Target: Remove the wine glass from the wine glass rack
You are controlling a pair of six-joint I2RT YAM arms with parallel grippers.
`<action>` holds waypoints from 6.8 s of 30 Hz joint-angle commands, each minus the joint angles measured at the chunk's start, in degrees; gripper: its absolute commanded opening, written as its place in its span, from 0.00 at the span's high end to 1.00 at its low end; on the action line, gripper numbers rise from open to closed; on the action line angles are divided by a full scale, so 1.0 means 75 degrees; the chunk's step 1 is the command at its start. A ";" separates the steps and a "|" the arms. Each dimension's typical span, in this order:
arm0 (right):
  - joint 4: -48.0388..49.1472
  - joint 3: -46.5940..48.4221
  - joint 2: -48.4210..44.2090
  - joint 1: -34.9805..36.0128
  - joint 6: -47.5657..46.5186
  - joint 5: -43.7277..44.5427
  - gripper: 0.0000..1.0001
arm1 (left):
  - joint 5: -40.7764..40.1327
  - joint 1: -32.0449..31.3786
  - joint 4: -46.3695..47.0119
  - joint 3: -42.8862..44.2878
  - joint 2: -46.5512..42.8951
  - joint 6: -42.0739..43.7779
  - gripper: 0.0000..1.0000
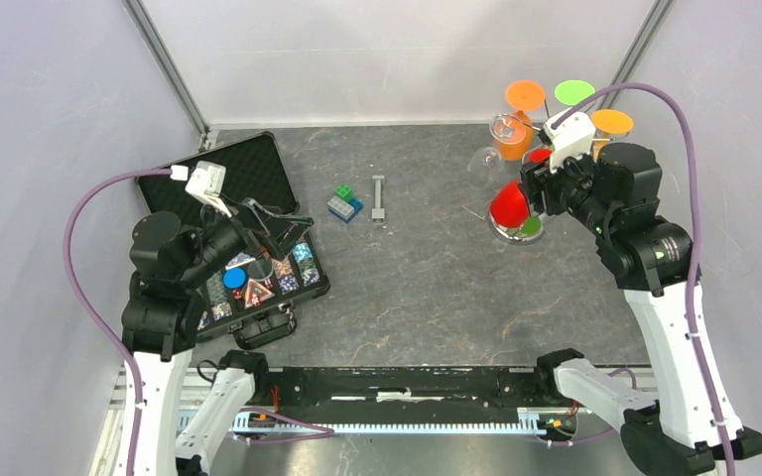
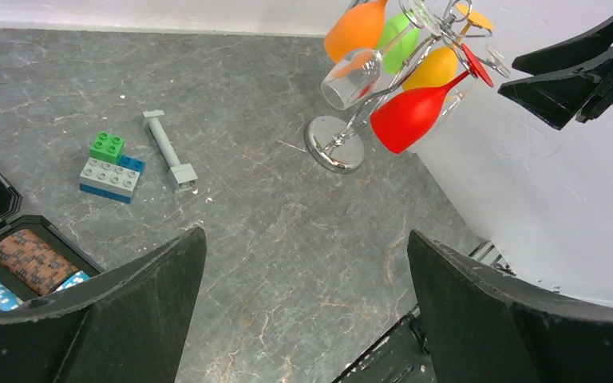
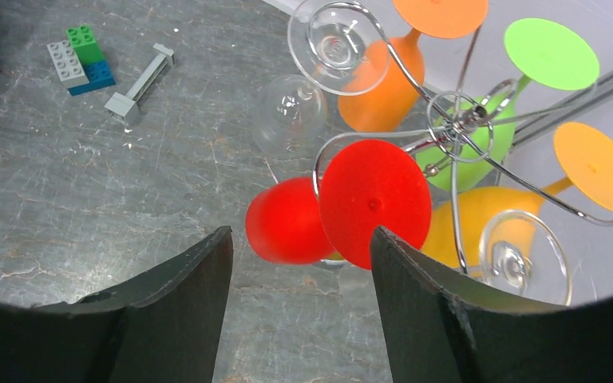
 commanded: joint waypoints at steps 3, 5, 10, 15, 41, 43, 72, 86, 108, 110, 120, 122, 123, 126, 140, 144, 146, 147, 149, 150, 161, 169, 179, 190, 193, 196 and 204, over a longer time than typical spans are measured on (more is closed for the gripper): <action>0.0259 0.0264 0.0573 0.0588 -0.0203 0.0926 0.33 | -0.0132 -0.0006 0.0359 -0.0151 0.0126 -0.0158 0.00; 0.0319 0.0418 0.0839 0.0790 -0.0223 0.1434 0.39 | -0.0200 -0.0001 0.0409 -0.0152 0.0251 -0.0129 0.00; 0.0313 0.1208 0.1319 0.0983 -0.0416 0.2253 0.42 | -0.0229 -0.0006 0.0542 -0.0094 0.0675 0.0010 0.00; -0.0202 0.1417 0.1745 0.1273 -0.0552 0.2708 0.38 | -0.0307 0.0000 0.0835 -0.0221 0.0966 -0.0050 0.00; -0.0814 0.0468 0.2154 0.2285 -0.1439 0.4816 0.30 | -0.0548 0.0000 0.0652 -0.0422 0.0967 0.0037 0.00; -0.0811 0.0416 0.2132 0.2333 -0.1522 0.4816 0.30 | -0.0598 -0.0002 0.0549 -0.0410 0.0966 0.0065 0.00; -0.1457 0.1087 0.1984 0.2499 -0.1710 0.4553 0.56 | -0.0793 0.0000 0.0339 -0.0349 0.1017 0.0195 0.00; -0.1438 0.0855 0.2130 0.2499 -0.1675 0.5157 0.49 | -0.0972 0.0000 0.0210 -0.0363 0.0957 0.0283 0.00; -0.1241 0.0357 0.1916 0.2499 -0.1984 0.5325 0.55 | -0.1033 -0.0002 0.0210 -0.0398 0.0958 0.0289 0.00; -0.1255 0.0342 0.1863 0.2499 -0.2012 0.5399 0.59 | -0.1034 0.0000 0.0210 -0.0410 0.0963 0.0293 0.00; -0.1194 0.0100 0.1710 0.2509 -0.2155 0.5987 0.71 | -0.1145 -0.0001 0.0192 -0.0457 0.0986 0.0334 0.00; -0.1143 0.0051 0.1685 0.2511 -0.2191 0.6088 0.74 | -0.1154 0.0000 0.0195 -0.0469 0.0992 0.0331 0.00; -0.1106 0.0032 0.1666 0.2511 -0.2215 0.6160 0.76 | -0.1160 0.0000 0.0198 -0.0466 0.0992 0.0342 0.00; -0.0999 -0.0001 0.1628 0.2511 -0.2287 0.6429 0.89 | -0.1163 -0.0001 0.0197 -0.0469 0.0995 0.0342 0.00; 0.0886 -0.0571 0.1322 0.2511 -0.3399 0.8379 1.00 | -0.1315 -0.0002 0.0199 -0.0457 0.0995 0.0360 0.00; 0.1400 -0.0605 0.1338 0.2510 -0.3551 0.8322 1.00 | -0.1315 -0.0001 0.0199 -0.0457 0.0981 0.0359 0.00; 0.1553 -0.0615 0.1355 0.2505 -0.3621 0.8237 1.00 | -0.1315 -0.0007 0.0201 -0.0448 0.0981 0.0367 0.00; 0.1612 -0.0619 0.1374 0.2511 -0.3655 0.8203 1.00 | -0.1315 -0.0003 0.0200 -0.0445 0.0981 0.0371 0.00; 0.1714 -0.0607 0.1421 0.2513 -0.3706 0.8105 1.00 | -0.1315 -0.0001 0.0199 -0.0434 0.0992 0.0371 0.00; 0.1715 -0.0578 0.1449 0.2511 -0.3708 0.8018 1.00 | -0.1318 0.0000 0.0203 -0.0434 0.0992 0.0367 0.00; 0.0337 -0.0019 0.1562 0.2511 -0.3274 0.6773 1.00 | -0.1331 0.0000 0.0198 -0.0433 0.1016 0.0396 0.00; 0.0624 0.0099 0.1262 0.2546 -0.3146 0.5845 1.00 | -0.1338 -0.0003 0.0198 -0.0469 0.1027 0.0366 0.00; 0.1605 -0.0369 0.1466 0.2546 -0.3328 0.6512 1.00 | -0.1353 0.0000 0.0128 -0.0422 0.1004 0.0377 0.00; 0.2757 -0.0876 0.1722 0.2536 -0.3755 0.8658 1.00 | -0.1337 0.0000 0.0107 -0.0422 0.0981 0.0369 0.00; 0.2758 -0.0911 0.1733 0.2524 -0.3774 0.8946 1.00 | -0.1333 0.0000 0.0093 -0.0411 0.0963 0.0380 0.00; 0.2706 -0.0902 0.1732 0.2499 -0.3812 0.9213 1.00 | -0.1327 -0.0005 0.0093 -0.0410 0.0948 0.0368 0.00; 0.0310 -0.0452 0.1430 0.2499 -0.2838 0.8384 1.00 | -0.2402 -0.0001 -0.0013 -0.0414 0.0785 0.0373 0.00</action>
